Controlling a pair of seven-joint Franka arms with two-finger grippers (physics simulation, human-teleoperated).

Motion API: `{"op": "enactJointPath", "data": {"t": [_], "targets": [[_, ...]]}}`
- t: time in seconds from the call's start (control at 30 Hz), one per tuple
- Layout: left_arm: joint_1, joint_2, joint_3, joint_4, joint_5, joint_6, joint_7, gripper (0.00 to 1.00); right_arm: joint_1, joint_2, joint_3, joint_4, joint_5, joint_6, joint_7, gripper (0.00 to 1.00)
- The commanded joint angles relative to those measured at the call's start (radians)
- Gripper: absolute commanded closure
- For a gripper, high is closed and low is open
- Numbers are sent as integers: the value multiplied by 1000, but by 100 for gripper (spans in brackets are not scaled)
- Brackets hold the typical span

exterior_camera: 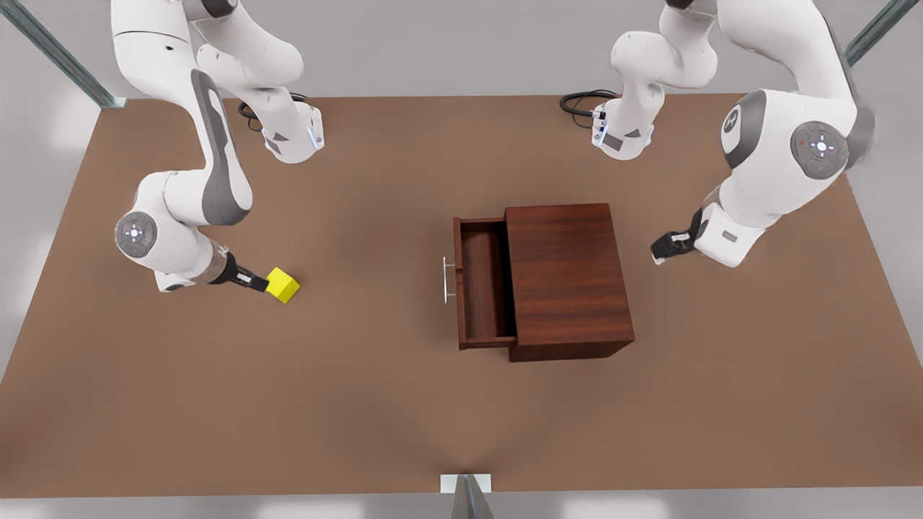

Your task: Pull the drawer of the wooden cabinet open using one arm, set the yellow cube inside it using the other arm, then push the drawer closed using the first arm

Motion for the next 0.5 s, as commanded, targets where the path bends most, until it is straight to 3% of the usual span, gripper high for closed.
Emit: {"op": "enactJointPath", "data": {"t": [0.0,0.17,0.47], "targets": [[15,5,1,18,45,0,452,0,-1,-1,1,-46,3,231,352,0],[16,-2,2,10,33,-56,457,0,-3,14,-1,-144,1,356,371,0],[16,-5,4,7,33,-66,457,0,-12,37,-1,-251,9,396,354,0]]}}
